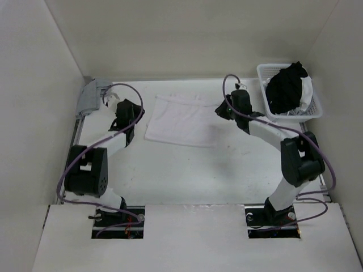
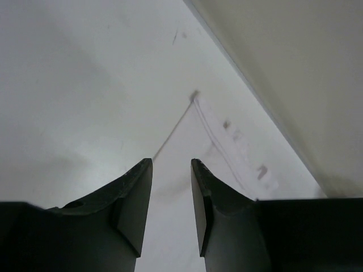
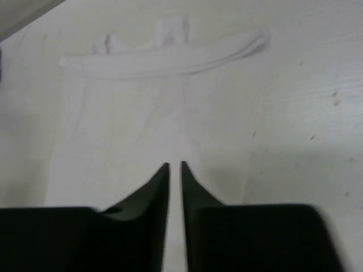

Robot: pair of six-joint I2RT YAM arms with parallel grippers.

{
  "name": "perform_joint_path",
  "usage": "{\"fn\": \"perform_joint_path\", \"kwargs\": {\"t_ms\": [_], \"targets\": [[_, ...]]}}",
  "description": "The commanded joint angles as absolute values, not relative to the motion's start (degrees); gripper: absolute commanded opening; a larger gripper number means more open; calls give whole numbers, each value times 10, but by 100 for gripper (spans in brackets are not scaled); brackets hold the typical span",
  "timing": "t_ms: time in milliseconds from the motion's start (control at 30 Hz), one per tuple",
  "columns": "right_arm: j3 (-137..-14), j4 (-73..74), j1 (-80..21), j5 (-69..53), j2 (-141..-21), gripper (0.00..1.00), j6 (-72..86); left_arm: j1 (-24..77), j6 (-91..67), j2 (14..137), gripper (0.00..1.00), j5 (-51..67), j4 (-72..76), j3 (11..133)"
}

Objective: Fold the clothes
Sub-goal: Fold the tank top

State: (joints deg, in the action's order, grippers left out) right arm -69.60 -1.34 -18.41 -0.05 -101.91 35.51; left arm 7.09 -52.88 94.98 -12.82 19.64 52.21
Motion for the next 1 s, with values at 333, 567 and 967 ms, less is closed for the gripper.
{"fn": "perform_joint_path", "kwargs": {"t_ms": [333,567,967], "targets": [[-324,-197,-295,75,-807,43,453,80,-505,794,49,-23,211,258],[-318,-218,-295,69,-850,50,459,67,-521,845,52,8,243,259],[-325,-240,-290,45,-883,52,479,65,-554,901,19,-2,270,283]]}}
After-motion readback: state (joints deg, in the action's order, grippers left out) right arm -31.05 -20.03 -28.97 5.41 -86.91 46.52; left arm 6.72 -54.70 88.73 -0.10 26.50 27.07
